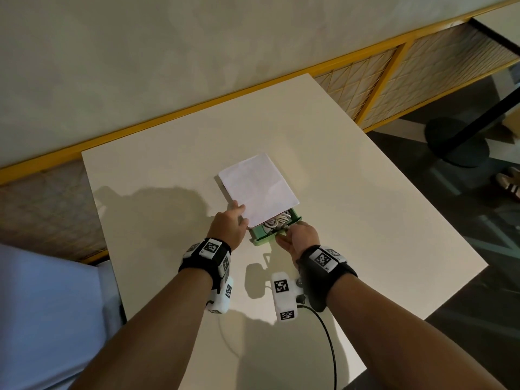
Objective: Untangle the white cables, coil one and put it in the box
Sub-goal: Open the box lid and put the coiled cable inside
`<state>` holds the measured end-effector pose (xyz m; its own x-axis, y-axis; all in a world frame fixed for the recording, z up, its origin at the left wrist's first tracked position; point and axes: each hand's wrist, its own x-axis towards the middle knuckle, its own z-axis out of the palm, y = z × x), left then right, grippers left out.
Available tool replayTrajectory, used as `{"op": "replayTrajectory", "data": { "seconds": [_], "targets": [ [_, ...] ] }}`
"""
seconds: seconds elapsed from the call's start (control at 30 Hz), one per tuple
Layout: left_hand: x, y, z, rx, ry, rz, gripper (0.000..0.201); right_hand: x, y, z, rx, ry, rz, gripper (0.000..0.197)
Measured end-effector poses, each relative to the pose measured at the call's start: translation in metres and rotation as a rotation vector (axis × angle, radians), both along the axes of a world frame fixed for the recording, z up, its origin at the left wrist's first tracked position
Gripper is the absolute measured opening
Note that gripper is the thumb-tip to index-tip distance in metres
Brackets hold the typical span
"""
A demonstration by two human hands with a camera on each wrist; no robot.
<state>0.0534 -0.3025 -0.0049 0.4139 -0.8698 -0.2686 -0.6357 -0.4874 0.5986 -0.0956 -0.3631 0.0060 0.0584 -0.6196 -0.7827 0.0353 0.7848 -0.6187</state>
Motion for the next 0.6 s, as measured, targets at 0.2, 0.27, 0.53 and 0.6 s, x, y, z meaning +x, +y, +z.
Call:
{"op": "replayTrajectory", "data": {
  "seconds": [0.2,0.27,0.53,0.6],
  "targets": [
    [0.001,-0.005,0.004,0.063,-0.045,-0.046,0.043,0.004,-0.011,-0.001,0.024,-0.076,-0.024,0.053],
    [0.001,-0.005,0.004,0.077,-0.041,-0.055,0.043,0.007,-0.011,-0.001,0.042,-0.121,-0.005,0.064],
    [0.0,-0.008,0.002,0.109,-0.109,-0.088,0.044,0.011,-0.013,-0.003,0.033,-0.174,0.002,0.071],
    [-0.001,-0.01,0.002,0.097,-0.177,-0.096,0.042,0.011,-0.014,-0.002,0.03,-0.127,0.042,0.069]
  ]
}}
